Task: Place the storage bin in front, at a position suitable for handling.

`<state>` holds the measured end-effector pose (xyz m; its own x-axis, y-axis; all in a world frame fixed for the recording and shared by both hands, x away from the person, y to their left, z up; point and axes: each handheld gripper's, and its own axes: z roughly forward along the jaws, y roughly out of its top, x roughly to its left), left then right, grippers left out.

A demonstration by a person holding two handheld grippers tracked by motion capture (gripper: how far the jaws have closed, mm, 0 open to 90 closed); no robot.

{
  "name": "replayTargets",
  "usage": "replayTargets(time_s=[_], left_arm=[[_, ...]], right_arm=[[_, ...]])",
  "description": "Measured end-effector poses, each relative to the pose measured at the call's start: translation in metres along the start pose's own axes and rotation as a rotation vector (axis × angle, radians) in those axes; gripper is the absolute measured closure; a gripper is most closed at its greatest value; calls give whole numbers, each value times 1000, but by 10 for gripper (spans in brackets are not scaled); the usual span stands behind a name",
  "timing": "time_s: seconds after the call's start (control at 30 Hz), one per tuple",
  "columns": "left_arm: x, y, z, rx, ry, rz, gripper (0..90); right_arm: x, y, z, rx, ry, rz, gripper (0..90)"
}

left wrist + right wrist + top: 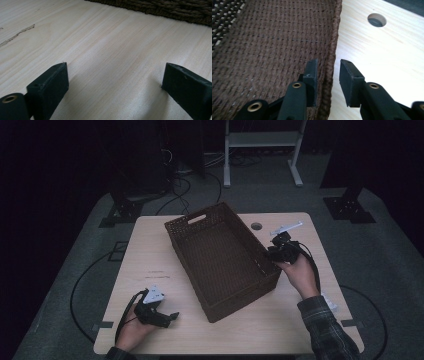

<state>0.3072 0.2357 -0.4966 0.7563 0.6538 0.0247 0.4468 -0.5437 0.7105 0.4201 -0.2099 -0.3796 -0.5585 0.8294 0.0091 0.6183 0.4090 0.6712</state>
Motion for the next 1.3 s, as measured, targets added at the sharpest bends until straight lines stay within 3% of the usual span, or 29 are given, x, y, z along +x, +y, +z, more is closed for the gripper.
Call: replayTargets(time_s=[0.13,0.2,0.27,0.47,0.67,0.8,0.93,1.3], left_arm=[[-2,2,-1,-1,-8,11,125],[-2,4,-4,-24,-26,-16,164],[0,7,-8,-53,-48,-46,268],[4,20,-13,-96,-37,-96,509],[9,36,-13,-89,-7,-91,745],[12,49,-12,-75,15,-75,898],[15,60,-11,-81,10,-85,900],[28,93,0,-158,3,-101,900]], right_arm=[[-2,-6,-6,-32,20,12,637],[-3,-10,-12,-53,28,16,638],[-5,-14,-18,-78,37,21,664],[-12,-29,-38,-135,47,30,768],[-18,-43,-38,-136,57,16,882],[-18,-50,-32,-128,63,2,895],[-18,-56,-25,-124,74,12,896],[-16,-62,-26,-147,85,1,896]])
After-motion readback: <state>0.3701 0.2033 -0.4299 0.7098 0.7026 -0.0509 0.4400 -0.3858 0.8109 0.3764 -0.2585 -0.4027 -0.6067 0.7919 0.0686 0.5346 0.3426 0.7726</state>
